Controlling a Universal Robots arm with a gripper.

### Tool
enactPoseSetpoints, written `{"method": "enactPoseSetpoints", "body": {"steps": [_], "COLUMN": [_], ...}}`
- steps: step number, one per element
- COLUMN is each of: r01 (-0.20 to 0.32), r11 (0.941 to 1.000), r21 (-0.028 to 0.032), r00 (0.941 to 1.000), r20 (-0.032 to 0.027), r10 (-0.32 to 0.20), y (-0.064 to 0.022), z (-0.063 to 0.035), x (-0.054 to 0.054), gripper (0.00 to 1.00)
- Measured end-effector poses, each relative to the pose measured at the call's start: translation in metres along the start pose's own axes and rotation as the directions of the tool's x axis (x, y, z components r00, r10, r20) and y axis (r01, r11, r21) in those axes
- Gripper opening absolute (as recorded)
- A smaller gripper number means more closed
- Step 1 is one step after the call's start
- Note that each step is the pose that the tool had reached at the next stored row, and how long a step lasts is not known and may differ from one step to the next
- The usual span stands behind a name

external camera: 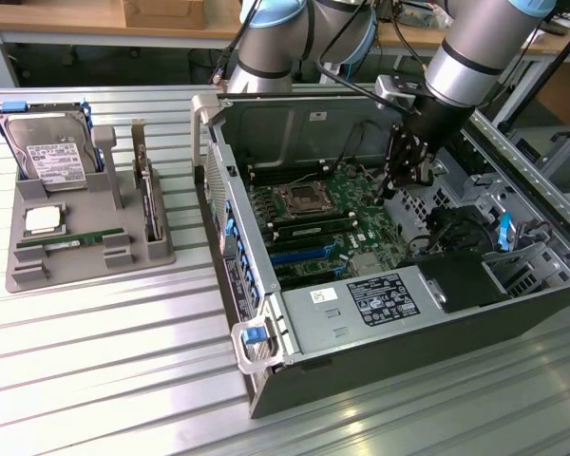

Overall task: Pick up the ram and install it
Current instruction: 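Press down the ram until it locks into place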

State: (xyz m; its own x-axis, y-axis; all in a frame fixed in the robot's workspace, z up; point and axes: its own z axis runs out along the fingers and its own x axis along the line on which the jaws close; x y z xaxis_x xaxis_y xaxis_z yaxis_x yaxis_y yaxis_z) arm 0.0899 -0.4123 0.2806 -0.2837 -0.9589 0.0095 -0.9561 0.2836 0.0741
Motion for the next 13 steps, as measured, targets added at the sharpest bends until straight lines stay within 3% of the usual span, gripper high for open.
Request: {"method": "enactPoseSetpoints", "body": {"steps": [4, 7, 9, 11, 13], "r01": [-0.056, -0.137, -0.195, -0.223, -0.276], "r11": [0.9984, 0.9905, 0.9807, 0.9749, 0.9612], "r21": [-0.0001, -0.0014, -0.0027, -0.0034, -0.0049], "r00": [0.9984, 0.9905, 0.9807, 0.9748, 0.9611], "r20": [0.0023, 0.0082, 0.0124, 0.0144, 0.0182], "r10": [0.056, 0.137, 0.195, 0.223, 0.276], "y": [0.0000, 0.0000, 0.0000, 0.0000, 0.0000], "z": [0.0000, 0.0000, 0.0000, 0.0000, 0.0000], "x": [-0.0001, 0.0000, 0.0000, 0.0000, -0.0001], "gripper": [0.10, 0.10, 0.10, 0.10, 0.10]}}
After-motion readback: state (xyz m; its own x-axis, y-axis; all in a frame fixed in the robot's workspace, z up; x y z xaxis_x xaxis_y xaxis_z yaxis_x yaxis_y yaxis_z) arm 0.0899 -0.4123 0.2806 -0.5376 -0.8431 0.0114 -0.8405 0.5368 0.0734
